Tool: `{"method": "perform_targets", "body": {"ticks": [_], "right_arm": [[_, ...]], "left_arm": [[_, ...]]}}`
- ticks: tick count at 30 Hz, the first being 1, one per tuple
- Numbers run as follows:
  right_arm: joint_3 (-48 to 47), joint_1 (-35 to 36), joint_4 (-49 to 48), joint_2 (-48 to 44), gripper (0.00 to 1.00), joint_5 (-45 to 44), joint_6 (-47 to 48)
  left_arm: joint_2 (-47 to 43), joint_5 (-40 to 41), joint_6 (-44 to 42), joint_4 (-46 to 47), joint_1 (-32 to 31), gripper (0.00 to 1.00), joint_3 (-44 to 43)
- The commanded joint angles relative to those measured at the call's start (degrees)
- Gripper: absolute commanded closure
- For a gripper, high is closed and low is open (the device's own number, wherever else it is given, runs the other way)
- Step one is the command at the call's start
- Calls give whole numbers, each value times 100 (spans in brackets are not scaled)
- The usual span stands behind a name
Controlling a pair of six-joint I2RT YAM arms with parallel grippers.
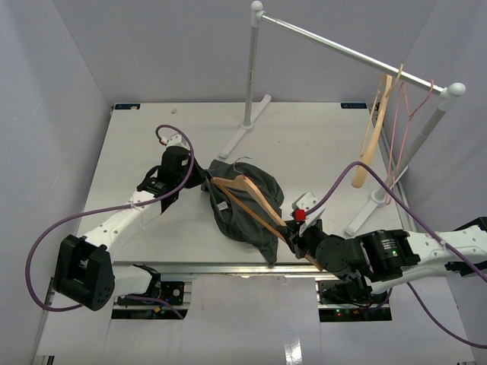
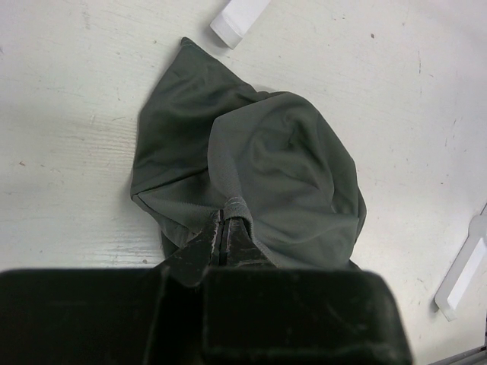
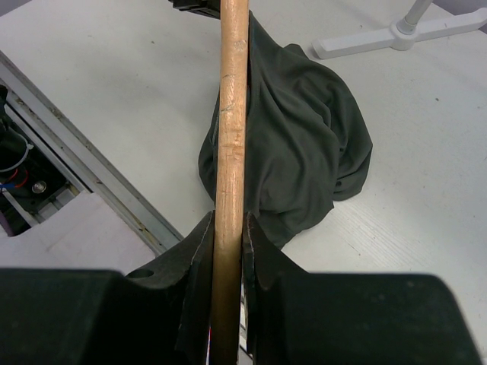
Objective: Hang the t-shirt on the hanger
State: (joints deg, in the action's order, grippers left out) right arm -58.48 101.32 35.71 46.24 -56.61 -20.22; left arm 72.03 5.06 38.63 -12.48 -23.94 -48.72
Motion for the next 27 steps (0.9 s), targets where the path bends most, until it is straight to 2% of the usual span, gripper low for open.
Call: {"method": "perform_targets", "body": {"ticks": [1, 7, 12, 15, 20, 27], "right_arm": [[120, 11, -501, 34, 92, -229, -79], [191, 11, -844, 362, 92, -619, 124], [299, -50, -1440, 582, 92, -609, 407], [316, -410, -1600, 729, 92, -156, 427], [587, -1374, -2286, 704, 92, 1092, 672], [1177, -2052, -3639, 763, 92, 1921, 1158]], "left_arm": [[-313, -267, 79, 13, 30, 100, -212], [-601, -860, 171, 168, 30, 100, -144], [-842, -1214, 200, 205, 30, 100, -211], [-1017, -1443, 224, 211, 30, 100, -270], [-1241, -1827, 300, 203, 30, 100, -392], [-1332, -2225, 329, 254, 30, 100, -428]]}}
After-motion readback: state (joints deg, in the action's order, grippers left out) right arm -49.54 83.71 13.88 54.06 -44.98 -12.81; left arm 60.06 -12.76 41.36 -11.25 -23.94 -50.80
